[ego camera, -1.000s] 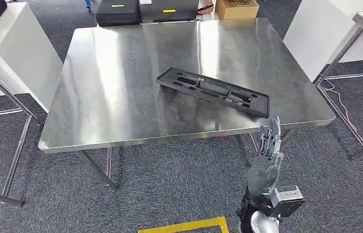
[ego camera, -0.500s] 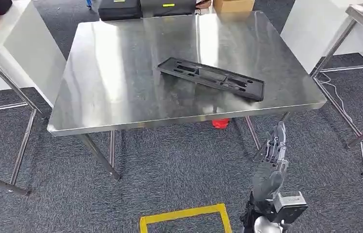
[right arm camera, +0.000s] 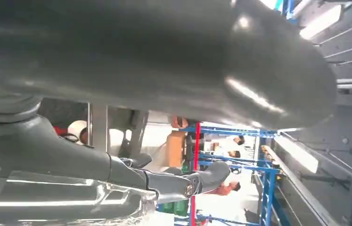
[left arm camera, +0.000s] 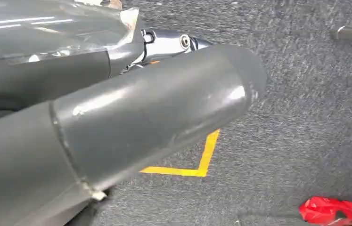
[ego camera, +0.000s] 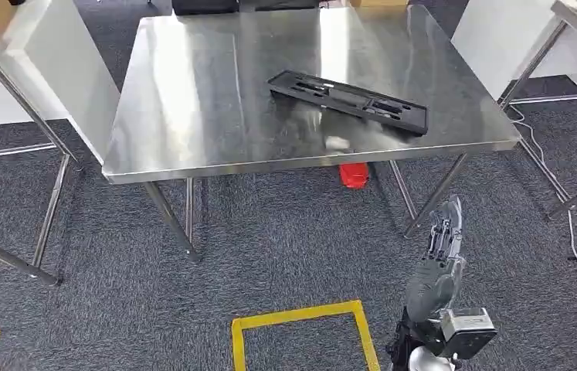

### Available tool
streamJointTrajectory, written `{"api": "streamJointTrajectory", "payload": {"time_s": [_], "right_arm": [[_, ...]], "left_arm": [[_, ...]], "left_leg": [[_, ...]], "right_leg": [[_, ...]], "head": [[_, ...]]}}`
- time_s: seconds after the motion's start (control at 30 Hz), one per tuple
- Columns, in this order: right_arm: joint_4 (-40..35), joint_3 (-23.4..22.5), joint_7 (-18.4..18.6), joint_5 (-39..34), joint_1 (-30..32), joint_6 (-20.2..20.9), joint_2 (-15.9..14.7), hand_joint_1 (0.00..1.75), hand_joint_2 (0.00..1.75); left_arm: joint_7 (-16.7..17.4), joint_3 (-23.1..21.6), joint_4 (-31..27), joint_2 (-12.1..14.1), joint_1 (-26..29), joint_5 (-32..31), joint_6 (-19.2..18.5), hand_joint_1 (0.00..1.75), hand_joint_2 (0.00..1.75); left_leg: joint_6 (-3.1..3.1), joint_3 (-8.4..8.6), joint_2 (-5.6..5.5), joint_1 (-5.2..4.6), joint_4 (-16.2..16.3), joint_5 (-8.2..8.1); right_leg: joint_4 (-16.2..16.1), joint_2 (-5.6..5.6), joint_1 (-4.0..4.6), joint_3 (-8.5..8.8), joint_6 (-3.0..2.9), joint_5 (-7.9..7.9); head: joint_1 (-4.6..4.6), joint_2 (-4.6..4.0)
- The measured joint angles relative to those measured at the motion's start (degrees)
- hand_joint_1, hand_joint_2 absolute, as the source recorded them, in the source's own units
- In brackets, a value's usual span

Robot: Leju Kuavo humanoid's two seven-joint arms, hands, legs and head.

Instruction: Take the parts from the cabinet and place them on the table.

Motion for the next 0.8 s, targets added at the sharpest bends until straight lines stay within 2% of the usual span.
{"api": "streamJointTrajectory", "payload": {"time_s": [0.03, 0.07, 0.1, 0.13, 0.17, 0.2, 0.23, 0.27, 0.3, 0.33, 0.37, 0.4, 0.43, 0.47, 0.5, 0.6, 0.63, 0.67, 0.7, 0.73, 0.77, 0.8], "right_arm": [[-0.1, 0.0, 0.0, 0.0, 0.0, 0.0, 0.0, 0.00, 0.00], [-0.1, -0.1, 0.0, 0.0, 0.3, 0.1, 0.0, 0.00, 0.00], [-0.1, -0.2, 0.0, 0.0, 0.6, 0.2, -0.1, 0.00, 0.00], [-0.1, -0.3, 0.0, 0.0, 0.9, 0.3, -0.1, 0.00, 0.00], [-0.1, -0.4, 0.0, 0.0, 1.0, 0.5, -0.1, 0.00, 0.00], [-0.1, -0.4, 0.0, 0.0, 1.0, 0.6, -0.1, 0.00, 0.00], [-0.1, -0.4, 0.0, -0.1, 1.1, 0.6, -0.1, 0.00, 0.00], [-0.1, -0.5, 0.0, 0.0, 1.2, 0.7, -0.1, 0.00, 0.00], [-0.1, -0.5, 0.0, 0.0, 1.3, 0.7, -0.1, 0.00, 0.00], [-0.1, -0.5, 0.0, 0.0, 1.5, 0.7, -0.1, 0.00, 0.00], [-0.1, -0.5, 0.0, 0.0, 1.6, 0.7, -0.1, 0.00, 0.00], [-0.1, -0.5, 0.0, 0.0, 1.7, 0.7, -0.1, 0.00, 0.00], [-0.1, -0.5, 0.0, 0.0, 1.7, 0.7, -0.1, 0.00, 0.00], [-0.1, -0.5, -0.1, 0.0, 1.7, 0.7, -0.1, 0.00, 0.00], [-0.1, -0.6, -0.1, 0.0, 1.6, 0.7, -0.1, 0.00, 0.00], [-0.1, -0.5, -0.2, 0.0, 1.7, 0.8, 0.0, 0.00, 0.00], [-0.1, -0.6, -0.2, -0.1, 1.6, 0.8, 0.0, 0.00, 0.00], [-0.1, -0.6, -0.2, -0.1, 1.7, 0.8, 0.0, 0.00, 0.00], [-0.1, -0.6, -0.2, 0.0, 1.6, 0.9, 0.0, 0.00, 0.00], [-0.1, -0.6, -0.2, -0.1, 1.6, 1.2, -0.1, 0.00, 0.00], [0.0, -0.6, -0.2, -0.1, 1.6, 1.3, -0.1, 0.00, 0.00], [0.1, -0.7, -0.2, -0.1, 1.6, 1.4, -0.1, 0.00, 0.00]], "left_arm": [[0.0, 0.0, 0.0, 0.0, 0.0, -0.1, 0.0, 0.00, 0.00], [0.0, 0.0, 0.0, 0.0, -0.1, -0.1, 0.0, 0.00, 0.00], [0.0, 0.0, 0.0, 0.0, 0.0, -0.2, 0.1, 0.00, 0.00], [0.0, 0.0, 0.0, 0.1, 0.1, -0.3, 0.1, 0.00, 0.00], [0.0, 0.0, 0.0, 0.1, 0.1, -0.3, 0.3, 0.00, 0.00], [0.0, 0.0, 0.0, 0.1, 0.1, -0.3, 0.3, 0.00, 0.00], [0.0, 0.0, 0.0, 0.1, 0.1, -0.3, 0.3, 0.00, 0.00], [0.0, 0.0, 0.0, 0.1, 0.1, -0.3, 0.3, 0.00, 0.00], [0.0, 0.0, 0.0, 0.1, 0.1, -0.3, 0.3, 0.00, 0.00], [0.0, 0.0, 0.0, 0.1, 0.1, -0.3, 0.3, 0.00, 0.00], [0.0, 0.0, 0.0, 0.1, 0.1, -0.3, 0.3, 0.00, 0.00], [0.0, 0.0, 0.0, 0.1, 0.1, -0.3, 0.3, 0.00, 0.00], [0.0, 0.0, 0.0, 0.1, 0.1, -0.3, 0.3, 0.00, 0.00], [0.0, 0.0, 0.0, 0.1, 0.0, -0.3, 0.3, 0.00, 0.00], [0.0, 0.0, 0.0, 0.2, 0.0, -0.3, 0.3, 0.00, 0.00], [0.0, 0.0, 0.0, 0.2, 0.0, -0.2, 0.3, 0.00, 0.00], [0.0, 0.0, 0.0, 0.2, 0.0, -0.2, 0.3, 0.00, 0.00], [-0.1, 0.0, 0.0, 0.1, 0.0, -0.1, 0.2, 0.00, 0.00], [-0.1, 0.0, 0.0, 0.1, -0.1, 0.0, 0.2, 0.00, 0.00], [-0.1, 0.0, 0.0, 0.1, 0.0, 0.0, 0.2, 0.00, 0.00], [-0.1, 0.0, 0.0, 0.0, 0.0, 0.0, 0.2, 0.00, 0.00], [-0.1, 0.0, 0.0, 0.0, 0.0, 0.0, 0.1, 0.00, 0.00]], "left_leg": [[-0.27, 0.02, 0.05, -0.01, -0.3, 0.75], [-0.45, -0.01, 0.07, 0.12, -0.5, 1.26], [-0.79, -0.04, -0.01, 0.08, -0.6, 1.68], [-1.08, -0.42, -0.16, 0.45, -0.2, 1.04], [-1.51, -1.06, -0.25, 0.51, 1.4, -2.21], [-1.79, -1.84, -0.26, 0.60, 4.8, -6.14], [-2.08, -2.88, -0.29, 0.61, 9.1, -9.38], [-2.33, -3.98, -0.29, 0.62, 13.7, -11.69], [-2.48, -4.36, -0.27, 0.66, 16.8, -12.16], [-2.52, -3.76, -0.26, 0.70, 17.7, -10.95], [-2.46, -2.08, -0.26, 0.72, 16.3, -8.94], [-2.30, 1.13, -0.25, 0.74, 12.2, -6.74], [-1.98, 4.87, -0.28, 0.73, 6.8, -5.55], [-1.34, 8.18, -0.42, 0.65, 1.3, -6.64], [-1.06, 9.48, -0.41, 0.37, -1.0, -7.05], [-0.67, 9.17, -0.33, -0.09, -2.2, -7.14], [0.22, 8.93, -0.18, 0.37, -3.0, -6.27], [0.74, 8.75, 0.09, 0.48, -3.2, -5.68], [1.39, 8.19, 0.17, 0.53, -3.2, -5.19], [1.35, 7.69, 0.20, 0.50, -3.2, -4.83], [1.34, 7.11, 0.27, 0.48, -3.2, -4.45], [1.20, 6.58, 0.32, 0.48, -3.1, -4.05]], "right_leg": [[0.2, 0.06, -0.01, -0.92, -0.05, 0.21], [0.4, 0.09, 0.17, -1.10, -0.26, 0.51], [0.4, 0.06, 0.12, -1.32, -0.75, 0.97], [0.2, -0.11, -1.19, -1.62, -1.56, 1.67], [0.2, -0.31, -0.92, -2.26, -2.16, 2.30], [0.2, -0.42, -0.89, -2.94, -2.91, 2.91], [0.3, -0.48, -0.77, -3.66, -3.11, 3.53], [0.3, -0.53, -0.65, -4.21, -3.13, 4.22], [0.5, -0.54, -0.61, -5.08, -3.07, 4.91], [0.6, -0.55, -0.61, -5.97, -2.88, 5.40], [0.9, -0.56, -0.63, -6.77, -2.67, 5.82], [1.2, -0.56, -0.65, -7.51, -2.49, 6.14], [1.5, -0.54, -0.64, -7.90, -2.31, 6.36], [1.7, -0.59, -0.65, -8.25, -2.18, 6.57], [1.8, -0.65, -0.27, -8.52, -1.56, 7.01], [1.5, -0.77, -0.56, -9.18, -0.46, 8.02], [1.6, -0.71, 0.22, -9.51, -0.02, 8.21], [3.1, -0.51, -0.29, -10.75, -0.18, 6.70], [6.5, -0.25, -0.28, -12.10, -0.63, 4.28], [11.0, -0.18, -0.55, -13.77, -0.83, 2.02], [16.0, -0.06, -0.67, -15.57, -0.83, -0.11], [19.5, -0.03, -0.69, -16.61, -0.53, -1.38]], "head": [[-0.11, 0.00], [-0.06, 0.00], [-0.09, 0.00], [-0.06, 0.00], [-0.30, 0.00], [-0.46, 0.00], [-0.55, 0.00], [-0.50, 0.00], [-0.57, 0.00], [-0.52, 0.00], [-0.55, 0.00], [-0.59, 0.00], [-0.59, 0.00], [-0.55, 0.00], [-0.42, 0.00], [-0.50, 0.00], [-0.42, 0.00], [-0.48, 0.00], [0.00, 0.00], [0.29, 0.00], [0.17, 0.00], [0.35, 0.00]]}}
